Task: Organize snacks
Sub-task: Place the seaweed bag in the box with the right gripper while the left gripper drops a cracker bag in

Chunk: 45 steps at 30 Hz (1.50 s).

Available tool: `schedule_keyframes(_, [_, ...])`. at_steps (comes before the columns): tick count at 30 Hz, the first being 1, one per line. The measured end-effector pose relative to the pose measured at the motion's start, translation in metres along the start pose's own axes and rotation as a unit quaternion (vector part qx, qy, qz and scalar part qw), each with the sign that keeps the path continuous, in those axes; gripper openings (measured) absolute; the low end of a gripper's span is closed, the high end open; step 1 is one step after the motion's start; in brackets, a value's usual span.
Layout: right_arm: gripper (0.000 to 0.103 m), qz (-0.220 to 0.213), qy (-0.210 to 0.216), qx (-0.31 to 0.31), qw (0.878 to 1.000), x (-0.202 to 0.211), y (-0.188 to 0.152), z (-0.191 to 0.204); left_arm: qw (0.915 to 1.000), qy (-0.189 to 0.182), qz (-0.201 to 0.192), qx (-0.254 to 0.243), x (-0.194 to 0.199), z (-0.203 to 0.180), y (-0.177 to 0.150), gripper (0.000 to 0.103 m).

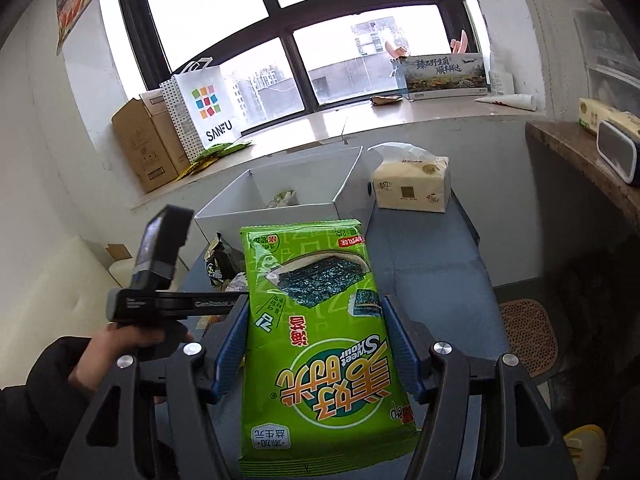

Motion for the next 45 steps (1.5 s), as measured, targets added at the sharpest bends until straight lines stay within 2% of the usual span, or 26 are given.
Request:
schedule_keyframes(1, [0.069, 0.001, 0.001, -0.001, 1.0, -0.002, -0.001, 0.0, 1.0, 0.001, -0.006, -0.007, 0.003, -0.001, -0.001, 0.053])
schedule_keyframes(2, [0.069, 0.003, 0.001, -0.001, 1.0, -0.002, -0.001, 0.001, 0.9998, -0.018, -0.005, -0.01, 0.007, 0.0, -0.003, 0.042])
schedule_keyframes(4, [0.069, 0.005, 0.005, 0.001, 1.0, -0.005, -0.002, 0.002, 0.9995, -0.03, -0.008, -0.012, 0.013, 0.006, -0.009, 0.042])
schedule_keyframes(9, [0.069, 0.012, 0.014, 0.006, 1.0, -0.012, -0.006, 0.011, 0.9941, -0.088, -0.058, -0.028, 0.051, 0.017, -0.032, 0.041])
schedule_keyframes(15, [0.069, 0.012, 0.025, 0.003, 1.0, -0.024, -0.004, 0.022, 0.9835, -0.103, -0.146, -0.031, 0.111, 0.03, -0.038, 0.041])
schedule_keyframes(20, [0.069, -0.002, 0.042, -0.024, 0.999, -0.039, 0.01, 0.028, 0.9776, -0.1, -0.182, -0.034, 0.135, 0.049, -0.013, 0.041])
schedule_keyframes(25, [0.069, -0.023, 0.042, -0.057, 0.997, -0.061, 0.045, 0.034, 0.9698, -0.071, -0.226, -0.059, 0.145, 0.062, 0.023, 0.041])
schedule_keyframes(28, [0.069, -0.048, 0.04, -0.062, 0.996, -0.078, 0.074, 0.044, 0.9664, -0.063, -0.239, -0.072, 0.143, 0.07, 0.057, 0.041])
schedule_keyframes(30, [0.07, -0.056, 0.033, -0.062, 0.996, -0.094, 0.093, 0.05, 0.9658, -0.045, -0.241, -0.085, 0.137, 0.072, 0.085, 0.041])
schedule_keyframes(34, [0.07, -0.03, 0.013, -0.06, 0.998, -0.14, 0.13, 0.056, 0.9672, -0.024, -0.23, -0.104, 0.121, 0.075, 0.132, 0.041])
schedule_keyframes(38, [0.07, -0.019, -0.032, -0.049, 0.998, -0.178, 0.157, 0.055, 0.9699, -0.004, -0.212, -0.12, 0.096, 0.072, 0.167, 0.041])
schedule_keyframes(40, [0.07, -0.005, -0.044, -0.052, 0.998, -0.198, 0.168, 0.049, 0.9717, 0.005, -0.206, -0.115, 0.085, 0.073, 0.182, 0.041])
schedule_keyframes(44, [0.074, 0.02, -0.045, -0.064, 0.997, -0.226, 0.179, 0.036, 0.9694, 0.047, -0.201, -0.133, 0.068, 0.07, 0.192, 0.043])
schedule_keyframes(45, [0.077, 0.019, -0.052, -0.066, 0.996, -0.229, 0.181, 0.034, 0.9678, 0.059, -0.2, -0.141, 0.065, 0.069, 0.194, 0.051])
Point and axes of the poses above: each gripper's, at about its wrist camera, not at the fingertips, and x roughly against the way its jaws point, z to its left, y to its top, the point moved 2 cm from there along -x, roughly the way its jaws point, and after that the axes turned 4 degrees about -x, right-handed, at the moved point
